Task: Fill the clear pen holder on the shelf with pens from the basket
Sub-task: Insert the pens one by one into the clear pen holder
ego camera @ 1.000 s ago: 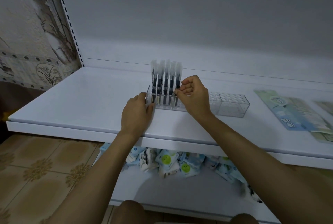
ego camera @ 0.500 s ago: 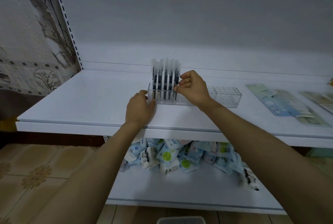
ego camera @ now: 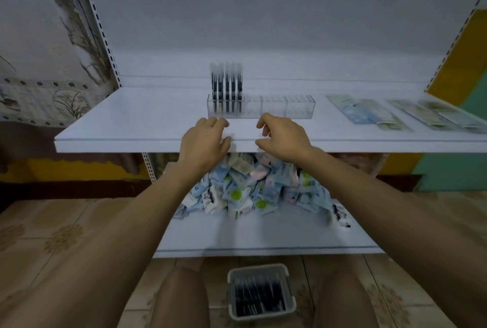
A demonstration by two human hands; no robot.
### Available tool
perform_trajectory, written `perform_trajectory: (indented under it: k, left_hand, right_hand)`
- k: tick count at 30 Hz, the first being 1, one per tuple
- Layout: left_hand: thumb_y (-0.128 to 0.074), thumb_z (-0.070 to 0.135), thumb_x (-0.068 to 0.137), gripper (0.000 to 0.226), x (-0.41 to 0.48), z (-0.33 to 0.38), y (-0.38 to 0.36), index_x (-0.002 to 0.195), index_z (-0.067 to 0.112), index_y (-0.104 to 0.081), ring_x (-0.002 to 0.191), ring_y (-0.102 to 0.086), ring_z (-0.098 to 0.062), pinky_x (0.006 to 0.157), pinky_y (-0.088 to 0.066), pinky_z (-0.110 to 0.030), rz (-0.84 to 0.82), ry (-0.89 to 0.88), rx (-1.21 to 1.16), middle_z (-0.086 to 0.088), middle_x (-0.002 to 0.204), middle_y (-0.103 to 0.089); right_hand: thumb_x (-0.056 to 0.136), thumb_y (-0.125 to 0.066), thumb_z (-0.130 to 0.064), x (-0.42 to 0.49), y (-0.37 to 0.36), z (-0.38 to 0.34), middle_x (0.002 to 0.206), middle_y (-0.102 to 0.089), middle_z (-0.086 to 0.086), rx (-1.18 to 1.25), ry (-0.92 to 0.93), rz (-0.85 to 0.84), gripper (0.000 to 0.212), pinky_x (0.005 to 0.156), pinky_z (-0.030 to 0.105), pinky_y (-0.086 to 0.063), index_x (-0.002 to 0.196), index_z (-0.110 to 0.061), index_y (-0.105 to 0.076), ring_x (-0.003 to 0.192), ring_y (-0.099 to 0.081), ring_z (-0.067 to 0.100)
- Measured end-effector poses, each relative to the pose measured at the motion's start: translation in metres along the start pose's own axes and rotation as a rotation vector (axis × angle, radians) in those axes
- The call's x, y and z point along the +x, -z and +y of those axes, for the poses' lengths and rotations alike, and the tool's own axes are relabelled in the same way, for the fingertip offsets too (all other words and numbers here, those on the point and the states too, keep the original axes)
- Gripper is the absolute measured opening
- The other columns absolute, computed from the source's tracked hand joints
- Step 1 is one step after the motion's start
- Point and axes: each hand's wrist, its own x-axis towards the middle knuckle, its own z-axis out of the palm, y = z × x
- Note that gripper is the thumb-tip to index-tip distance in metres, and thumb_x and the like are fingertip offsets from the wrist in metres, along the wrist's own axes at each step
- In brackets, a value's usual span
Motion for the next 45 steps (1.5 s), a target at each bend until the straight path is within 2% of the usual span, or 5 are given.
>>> perform_trajectory:
  k: [7, 26, 37, 41, 45]
  left_hand:
    - [-0.048, 0.035, 0.096, 0.037, -0.087, 0.032, -0.052, 0.128, 0.016, -0.049, 0.108, -0.052, -0.027, 0.071, -0.045, -0.037, -0.255, 0.013, 0.024, -0.006, 0.119, -0.057]
    - [-0.043, 0.032, 0.097, 0.034, -0.274, 0.042, -0.289, 0.125, 0.013, -0.048, 0.105, -0.054, -0.028, 0.080, -0.048, -0.040, -0.980, 0.154, -0.136, -0.010, 0.115, -0.058]
    - [-0.045, 0.024, 0.098, 0.022, -0.325, 0.040, -0.442, 0.104, 0.007, -0.057, 0.091, -0.059, -0.029, 0.067, -0.043, -0.032, -1.037, 0.363, -0.274, -0.012, 0.100, -0.060]
    - [-0.046, 0.025, 0.097, 0.020, -0.344, 0.038, -0.489, 0.093, 0.008, -0.056, 0.081, -0.056, -0.025, 0.069, -0.048, -0.034, -1.049, 0.417, -0.269, -0.013, 0.097, -0.060]
    - [-0.049, 0.025, 0.096, 0.020, -0.351, 0.043, -0.532, 0.081, 0.011, -0.054, 0.075, -0.060, -0.025, 0.062, -0.046, -0.030, -1.050, 0.555, -0.344, -0.007, 0.077, -0.057]
  right_hand:
    - [0.087, -0.058, -0.031, -0.087, -0.058, 0.028, 0.104, -0.063, 0.005, -0.162, -0.040, -0.140, 0.031, 0.066, 0.034, -0.046, 0.113, -0.014, -0.053, 0.092, -0.059, 0.027]
    - [0.088, -0.059, -0.028, -0.251, -0.320, 0.130, 0.100, -0.065, 0.008, 0.044, -0.505, -0.718, 0.030, 0.078, 0.035, -0.051, 0.113, -0.014, -0.053, 0.093, -0.063, 0.028]
    - [0.093, -0.053, -0.025, -0.260, -0.460, 0.199, 0.091, -0.066, 0.007, 0.158, -0.538, -0.792, 0.028, 0.063, 0.031, -0.050, 0.117, -0.011, -0.048, 0.072, -0.058, 0.020]
    - [0.095, -0.050, -0.020, -0.263, -0.500, 0.222, 0.094, -0.064, 0.011, 0.133, -0.470, -0.840, 0.033, 0.063, 0.028, -0.043, 0.125, -0.007, -0.046, 0.076, -0.055, 0.021]
    - [0.094, -0.051, -0.016, -0.262, -0.536, 0.226, 0.100, -0.063, 0.016, 0.189, -0.454, -0.900, 0.044, 0.069, 0.035, -0.052, 0.135, -0.003, -0.040, 0.087, -0.061, 0.027]
